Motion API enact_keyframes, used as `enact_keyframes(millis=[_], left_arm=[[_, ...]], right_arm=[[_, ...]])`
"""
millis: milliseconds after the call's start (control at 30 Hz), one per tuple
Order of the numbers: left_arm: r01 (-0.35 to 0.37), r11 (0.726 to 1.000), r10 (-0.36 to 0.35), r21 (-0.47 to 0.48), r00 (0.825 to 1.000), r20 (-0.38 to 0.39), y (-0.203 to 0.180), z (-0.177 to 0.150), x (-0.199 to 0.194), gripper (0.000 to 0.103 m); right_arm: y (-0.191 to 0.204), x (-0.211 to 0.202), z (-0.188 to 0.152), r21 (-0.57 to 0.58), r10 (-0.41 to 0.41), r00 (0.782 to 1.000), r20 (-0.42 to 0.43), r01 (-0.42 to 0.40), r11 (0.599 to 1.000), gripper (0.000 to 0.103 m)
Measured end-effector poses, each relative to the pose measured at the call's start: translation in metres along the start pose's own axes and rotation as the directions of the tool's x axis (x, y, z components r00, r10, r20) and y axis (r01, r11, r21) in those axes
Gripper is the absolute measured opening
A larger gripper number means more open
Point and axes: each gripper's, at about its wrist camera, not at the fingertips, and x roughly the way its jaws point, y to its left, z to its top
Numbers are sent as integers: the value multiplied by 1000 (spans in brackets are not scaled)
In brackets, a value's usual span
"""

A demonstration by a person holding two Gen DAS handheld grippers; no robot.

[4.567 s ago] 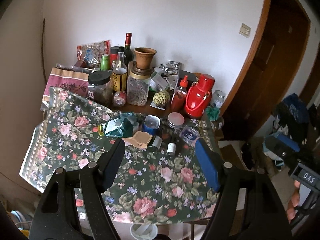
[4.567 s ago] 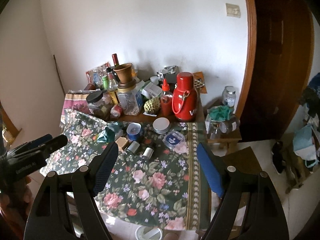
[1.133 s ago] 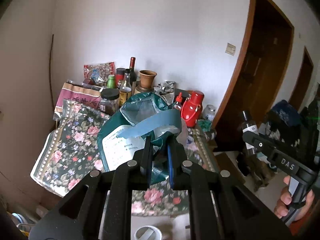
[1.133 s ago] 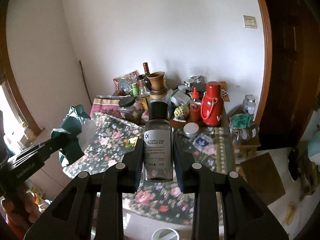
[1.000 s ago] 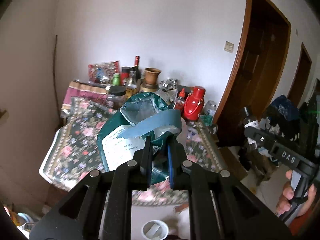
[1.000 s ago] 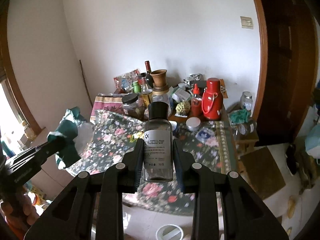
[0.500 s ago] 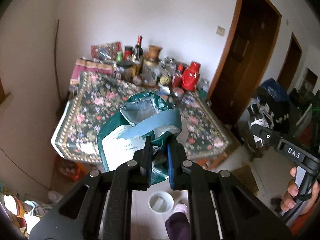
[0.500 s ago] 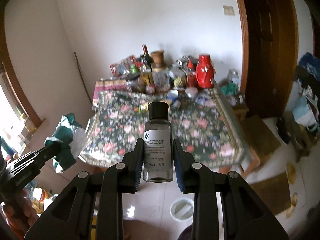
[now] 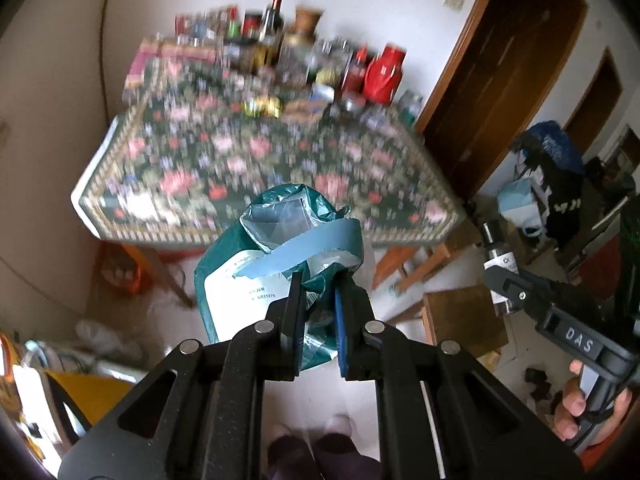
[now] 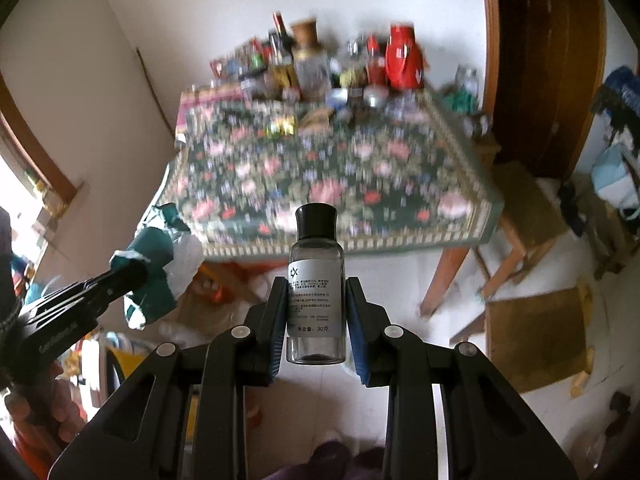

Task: Collect trash
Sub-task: 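Carry the green bag and small bottle down over the white bucket, then open both tools to drop bag and bottle into the bucket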

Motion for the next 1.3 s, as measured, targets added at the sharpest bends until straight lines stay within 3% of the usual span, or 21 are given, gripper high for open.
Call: enact_keyframes(millis=[267, 500, 767, 1000, 1033, 1067, 1133, 1300], left_arm=[[-13, 998, 4, -65, 990, -140, -13, -49, 99, 12], [-61, 992, 33, -110, 969, -246, 1, -103, 189, 12], [-110, 983, 55, -149, 943, -328, 33, -156, 262, 12], [-112, 979, 46, -170, 935, -352, 53, -179, 320, 12], [-110, 979, 43, -170, 934, -354, 55, -182, 330, 12], [-106, 980, 40, -169, 934, -356, 56, -184, 337, 12], [-93, 982, 27, -166, 931, -364, 56, -189, 357, 12], [-56, 988, -6, -146, 920, -393, 46, -196, 401, 12]], right_arm=[[-45, 79, -37, -63, -18, 989, -147, 8, 998, 26], [-73, 161, -68, -83, -11, 972, -235, -8, 997, 26], [-85, 246, -94, -82, 33, 955, -294, -59, 995, 26], [-92, 306, -108, -55, 116, 940, -320, -140, 989, 28], [-95, 311, -111, -52, 113, 941, -319, -137, 989, 34], [-98, 316, -113, -57, 89, 944, -317, -113, 992, 48], [-102, 321, -114, -68, 30, 956, -292, -52, 996, 65], [-128, 328, -122, -76, -54, 958, -282, 34, 997, 65]])
